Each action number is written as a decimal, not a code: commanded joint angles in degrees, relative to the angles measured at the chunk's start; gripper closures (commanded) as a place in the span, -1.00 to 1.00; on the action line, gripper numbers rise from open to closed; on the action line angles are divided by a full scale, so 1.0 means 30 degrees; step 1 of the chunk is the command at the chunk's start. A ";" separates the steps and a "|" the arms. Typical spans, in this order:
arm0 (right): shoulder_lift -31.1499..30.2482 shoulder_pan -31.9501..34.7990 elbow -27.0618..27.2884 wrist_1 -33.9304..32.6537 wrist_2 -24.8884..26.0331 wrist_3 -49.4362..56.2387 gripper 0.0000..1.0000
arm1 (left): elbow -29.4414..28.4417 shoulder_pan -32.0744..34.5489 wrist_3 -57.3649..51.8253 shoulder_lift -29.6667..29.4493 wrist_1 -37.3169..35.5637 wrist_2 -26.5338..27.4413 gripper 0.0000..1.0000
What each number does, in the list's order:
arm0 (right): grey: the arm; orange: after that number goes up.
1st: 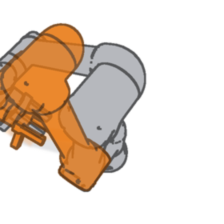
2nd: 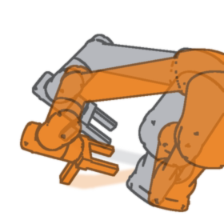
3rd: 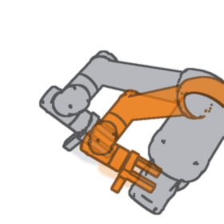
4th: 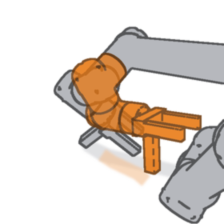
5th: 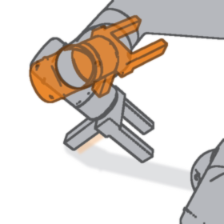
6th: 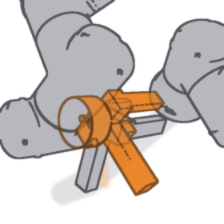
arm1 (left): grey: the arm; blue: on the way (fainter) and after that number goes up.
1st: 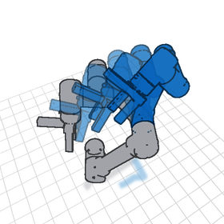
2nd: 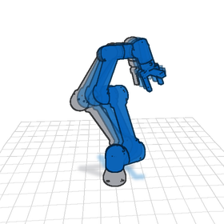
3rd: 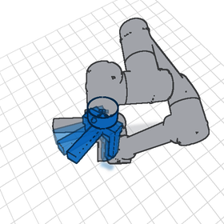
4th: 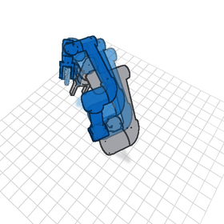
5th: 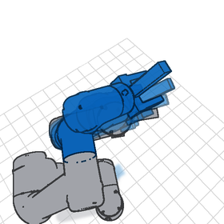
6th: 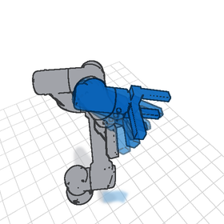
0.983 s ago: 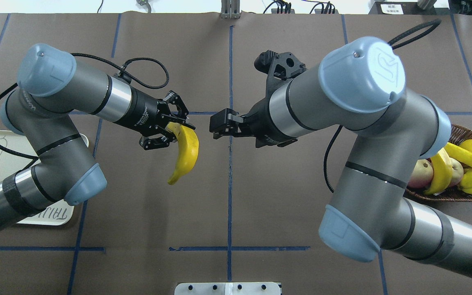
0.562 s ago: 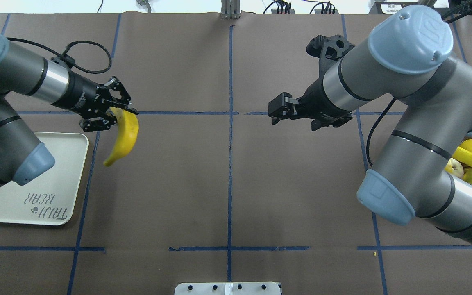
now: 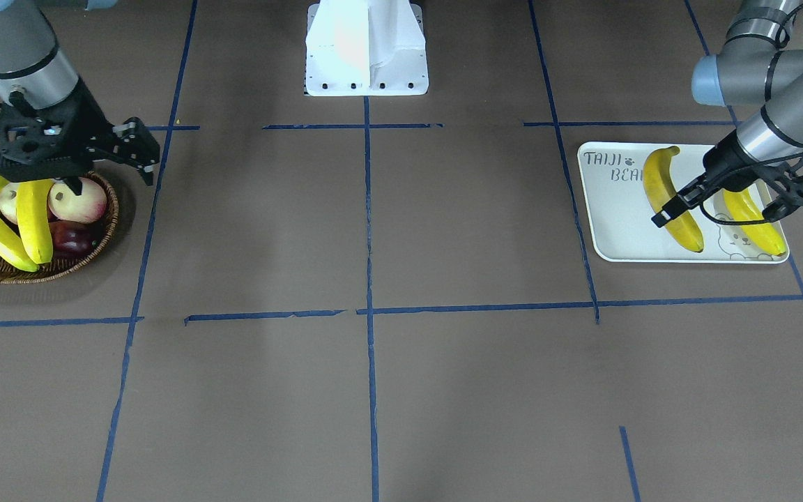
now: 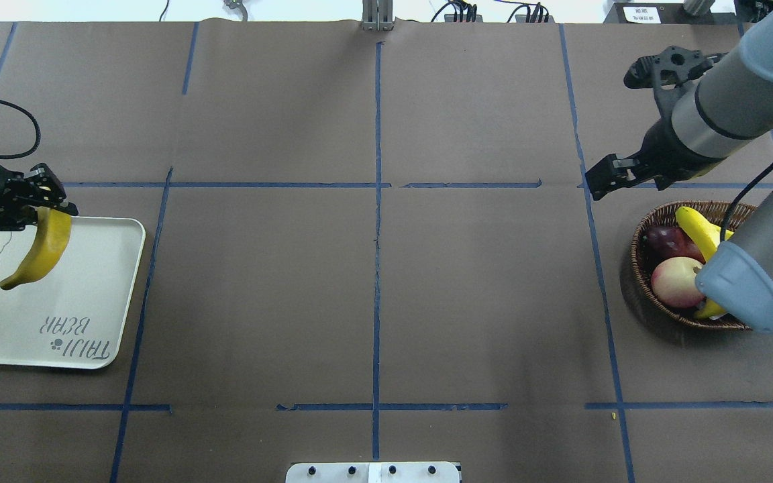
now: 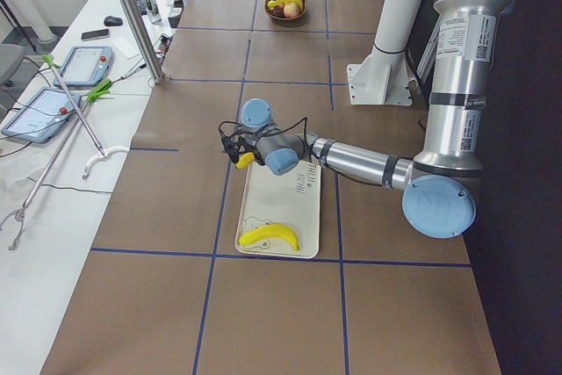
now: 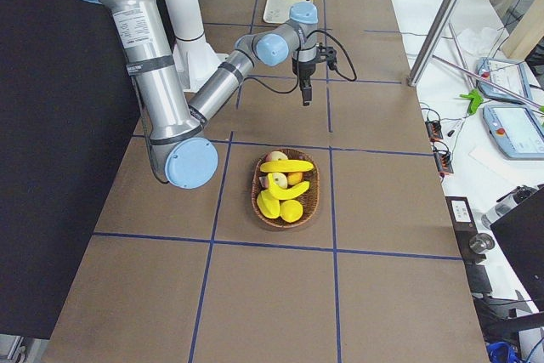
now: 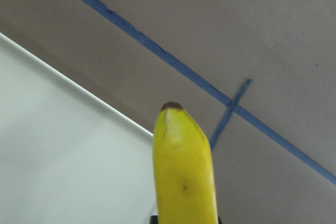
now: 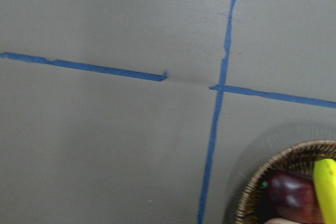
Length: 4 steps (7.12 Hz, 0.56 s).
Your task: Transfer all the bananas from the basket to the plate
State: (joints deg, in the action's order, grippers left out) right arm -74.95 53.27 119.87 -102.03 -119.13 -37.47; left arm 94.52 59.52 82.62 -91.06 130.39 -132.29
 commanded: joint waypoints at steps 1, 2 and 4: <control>-0.2603 0.1866 0.0498 0.0141 -0.1359 0.3746 -0.98 | -0.1884 0.0578 -0.3328 0.0819 0.0130 0.0735 1.00; -0.3282 0.2075 0.0676 0.0142 -0.1336 0.4599 -0.98 | -0.2005 0.0579 -0.3545 0.1345 0.0189 0.0737 0.50; -0.4165 0.2106 0.0882 0.0171 -0.1219 0.5251 -0.98 | -0.1976 0.1015 -0.6949 0.2515 0.0686 0.0679 -1.00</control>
State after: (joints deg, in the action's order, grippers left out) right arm -85.91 59.37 122.18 -101.60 -122.83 -23.02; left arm 88.83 61.68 68.57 -85.73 131.79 -130.17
